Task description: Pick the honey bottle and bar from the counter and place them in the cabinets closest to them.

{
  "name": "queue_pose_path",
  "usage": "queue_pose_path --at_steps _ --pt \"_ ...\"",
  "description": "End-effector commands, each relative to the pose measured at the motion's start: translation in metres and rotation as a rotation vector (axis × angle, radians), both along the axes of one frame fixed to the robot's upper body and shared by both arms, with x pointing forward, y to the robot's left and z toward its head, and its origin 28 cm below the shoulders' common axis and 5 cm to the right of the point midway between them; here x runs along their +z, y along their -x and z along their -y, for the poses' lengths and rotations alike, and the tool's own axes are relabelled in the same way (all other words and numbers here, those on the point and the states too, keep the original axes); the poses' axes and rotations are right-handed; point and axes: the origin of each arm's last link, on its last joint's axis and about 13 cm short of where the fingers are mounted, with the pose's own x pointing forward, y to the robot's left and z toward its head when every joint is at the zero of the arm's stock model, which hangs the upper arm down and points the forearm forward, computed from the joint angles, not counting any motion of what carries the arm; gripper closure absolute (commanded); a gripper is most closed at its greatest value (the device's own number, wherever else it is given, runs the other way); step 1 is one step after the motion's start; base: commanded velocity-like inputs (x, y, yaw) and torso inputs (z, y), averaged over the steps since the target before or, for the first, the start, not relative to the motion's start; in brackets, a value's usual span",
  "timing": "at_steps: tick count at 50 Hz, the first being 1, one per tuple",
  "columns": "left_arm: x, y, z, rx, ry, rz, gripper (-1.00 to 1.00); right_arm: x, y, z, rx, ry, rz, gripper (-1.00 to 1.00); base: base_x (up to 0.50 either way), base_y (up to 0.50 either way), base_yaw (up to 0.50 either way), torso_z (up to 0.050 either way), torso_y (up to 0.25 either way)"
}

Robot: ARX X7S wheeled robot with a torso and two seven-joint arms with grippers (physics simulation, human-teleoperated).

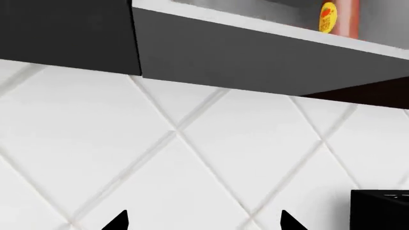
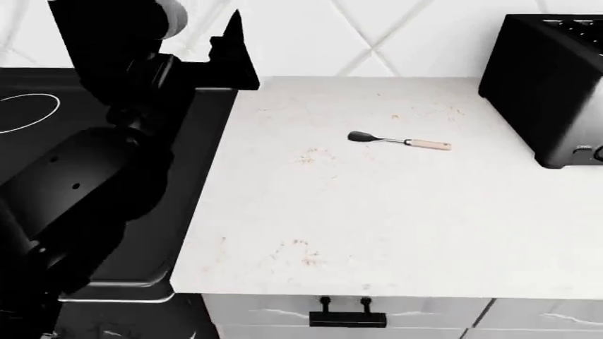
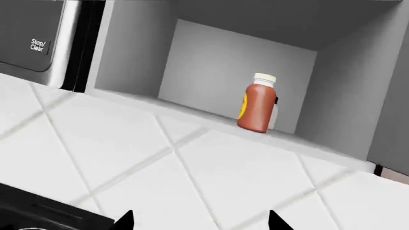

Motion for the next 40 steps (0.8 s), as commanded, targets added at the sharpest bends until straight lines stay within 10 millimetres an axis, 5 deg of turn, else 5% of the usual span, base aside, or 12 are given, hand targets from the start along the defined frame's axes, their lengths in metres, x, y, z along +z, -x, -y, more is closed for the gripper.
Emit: queue_pose_path --at_steps 1,17,26,40 --pt "-0.014 0.033 -0.011 0.049 0.034 0.052 -1.00 -0.068 -0.010 -0.002 0.073 0.028 -0.038 -1.00 -0.50 -0.01 0.00 0.000 0.000" --pt "-0.031 0.058 -0.028 0.087 0.092 0.143 -1.00 -0.186 -0.013 0.009 0.120 -0.048 -0.051 -1.00 -0.50 -0.01 0.00 0.000 0.000" --pt "-0.037 0.054 -0.037 0.153 0.092 0.137 -1.00 -0.221 -0.015 0.019 0.121 -0.097 -0.046 -1.00 -0.47 -0.01 0.00 0.000 0.000" --pt "-0.055 0.073 -0.028 0.137 0.063 0.160 -1.00 -0.256 -0.022 0.029 0.086 -0.149 -0.016 -1.00 0.01 0.25 0.00 0.000 0.000"
